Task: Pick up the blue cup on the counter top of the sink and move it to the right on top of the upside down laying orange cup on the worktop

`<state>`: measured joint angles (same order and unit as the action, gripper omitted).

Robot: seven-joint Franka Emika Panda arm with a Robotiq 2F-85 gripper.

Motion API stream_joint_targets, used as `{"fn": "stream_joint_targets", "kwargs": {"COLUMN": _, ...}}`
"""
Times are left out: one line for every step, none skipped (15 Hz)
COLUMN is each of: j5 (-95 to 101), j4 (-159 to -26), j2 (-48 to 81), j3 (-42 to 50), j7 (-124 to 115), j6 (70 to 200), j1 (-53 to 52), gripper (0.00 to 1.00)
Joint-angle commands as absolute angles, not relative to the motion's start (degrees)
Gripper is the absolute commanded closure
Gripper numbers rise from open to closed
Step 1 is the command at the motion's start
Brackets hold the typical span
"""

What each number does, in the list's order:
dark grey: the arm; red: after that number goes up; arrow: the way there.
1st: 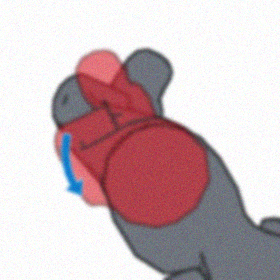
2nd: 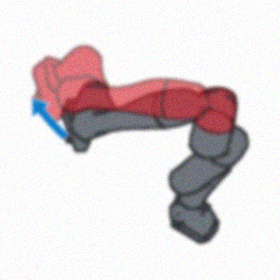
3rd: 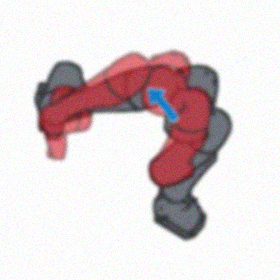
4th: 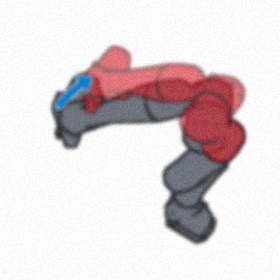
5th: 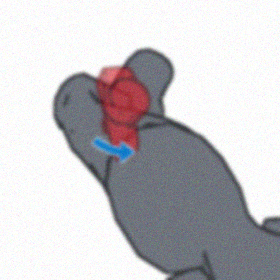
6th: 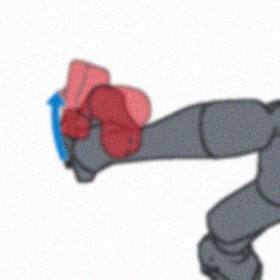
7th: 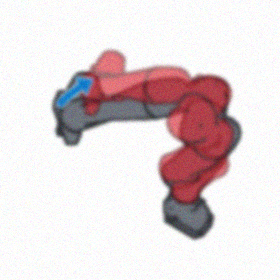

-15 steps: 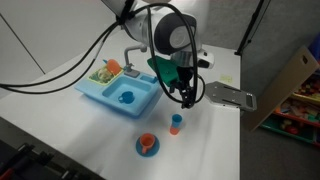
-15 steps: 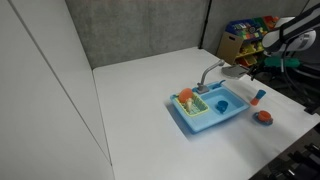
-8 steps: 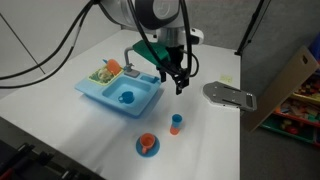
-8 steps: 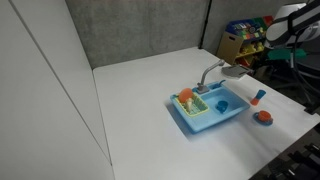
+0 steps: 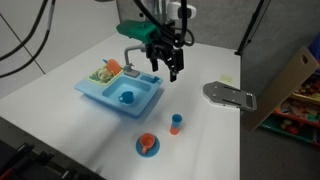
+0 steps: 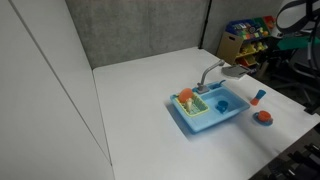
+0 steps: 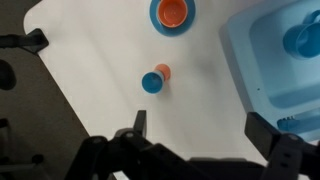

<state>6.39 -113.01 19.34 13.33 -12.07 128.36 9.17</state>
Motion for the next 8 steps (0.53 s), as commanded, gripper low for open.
{"fn": "stream_joint_targets", "kwargs": {"j5": 9.3, "j4": -115.4, "j2": 13.1, "j3": 13.3, "j7": -12.0, "j6": 124.1, "j1": 8.0, "gripper": 0.00}}
{"fn": "stream_joint_targets", "kwargs": {"j5": 10.2, "j4": -115.6, "j2": 11.7, "j3": 13.1, "j7": -12.5, "j6": 122.8, "j1": 7.6, "gripper": 0.00}}
{"fn": "stream_joint_targets", "kwargs": {"j5": 10.9, "j4": -115.7, "j2": 9.8, "j3": 13.1, "j7": -12.2, "j6": 121.1, "j1": 7.6, "gripper": 0.00}}
{"fn": "stream_joint_targets", "kwargs": {"j5": 11.6, "j4": -115.9, "j2": 8.1, "j3": 12.8, "j7": -12.1, "j6": 119.8, "j1": 7.4, "gripper": 0.00}}
{"fn": "stream_joint_targets", "kwargs": {"j5": 12.1, "j4": -115.9, "j2": 6.7, "j3": 12.5, "j7": -12.1, "j6": 118.3, "j1": 7.2, "gripper": 0.00}}
{"fn": "stream_joint_targets", "kwargs": {"j5": 12.4, "j4": -115.9, "j2": 5.3, "j3": 12.1, "j7": -12.2, "j6": 116.9, "j1": 7.0, "gripper": 0.00}}
{"fn": "stream_joint_targets", "kwargs": {"j5": 12.5, "j4": -115.8, "j2": 4.0, "j3": 11.5, "j7": -12.3, "j6": 115.5, "j1": 6.8, "gripper": 0.00}}
{"fn": "stream_joint_targets", "kwargs": {"j5": 12.2, "j4": -115.6, "j2": 2.8, "j3": 10.9, "j7": -12.2, "j6": 114.4, "j1": 6.7, "gripper": 0.00}}
